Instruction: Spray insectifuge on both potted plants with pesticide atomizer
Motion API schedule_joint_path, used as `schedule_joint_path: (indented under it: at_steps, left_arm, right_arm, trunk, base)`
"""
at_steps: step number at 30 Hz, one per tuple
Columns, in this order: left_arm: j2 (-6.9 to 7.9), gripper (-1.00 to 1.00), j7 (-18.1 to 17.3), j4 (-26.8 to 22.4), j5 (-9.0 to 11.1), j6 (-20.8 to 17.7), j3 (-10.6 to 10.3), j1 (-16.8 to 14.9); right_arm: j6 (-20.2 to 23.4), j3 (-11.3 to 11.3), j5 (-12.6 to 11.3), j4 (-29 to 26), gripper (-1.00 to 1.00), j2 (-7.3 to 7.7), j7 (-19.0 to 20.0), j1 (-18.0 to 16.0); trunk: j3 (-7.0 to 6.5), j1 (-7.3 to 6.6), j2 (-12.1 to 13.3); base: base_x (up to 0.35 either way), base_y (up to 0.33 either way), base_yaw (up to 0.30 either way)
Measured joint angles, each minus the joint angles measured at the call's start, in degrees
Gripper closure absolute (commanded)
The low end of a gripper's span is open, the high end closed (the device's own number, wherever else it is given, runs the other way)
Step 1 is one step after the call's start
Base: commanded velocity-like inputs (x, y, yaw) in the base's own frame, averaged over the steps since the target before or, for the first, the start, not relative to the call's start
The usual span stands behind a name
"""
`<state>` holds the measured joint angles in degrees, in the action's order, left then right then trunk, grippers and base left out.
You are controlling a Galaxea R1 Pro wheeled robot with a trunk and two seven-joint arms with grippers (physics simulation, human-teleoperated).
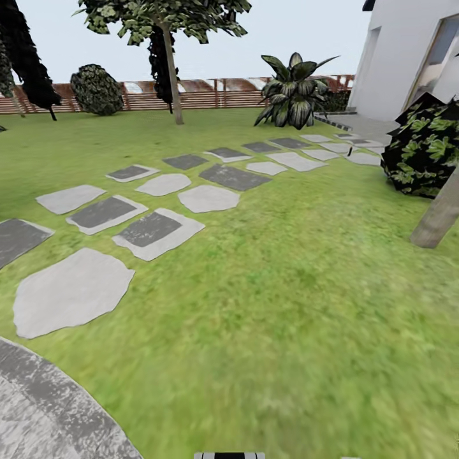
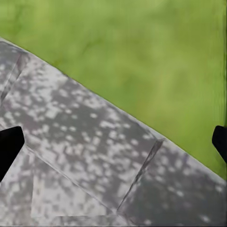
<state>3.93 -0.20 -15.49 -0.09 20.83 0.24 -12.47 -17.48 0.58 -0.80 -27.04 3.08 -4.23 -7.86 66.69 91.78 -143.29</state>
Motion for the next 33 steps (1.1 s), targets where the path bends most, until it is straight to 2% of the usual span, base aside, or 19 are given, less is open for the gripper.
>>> schedule_joint_path:
  at_steps: [11,33]
  left_arm:
    - [-0.06,-1.00,-0.01,-0.02,0.02,-0.07,0.00,0.01]
    - [-0.06,-1.00,-0.27,0.01,0.16,-0.01,-0.16,0.00]
  right_arm:
    - [-0.09,-0.12,0.00,0.01,-1.00,0.00,0.00,0.00]
    - [-0.10,-0.20,0.00,0.02,-1.00,0.00,0.00,0.00]
  trunk:
    - [-0.67,0.00,0.00]
    - [-2.58,0.00,0.00]
  base:
    - [0.338,0.000,-0.187]
    - [0.338,0.000,-0.006]
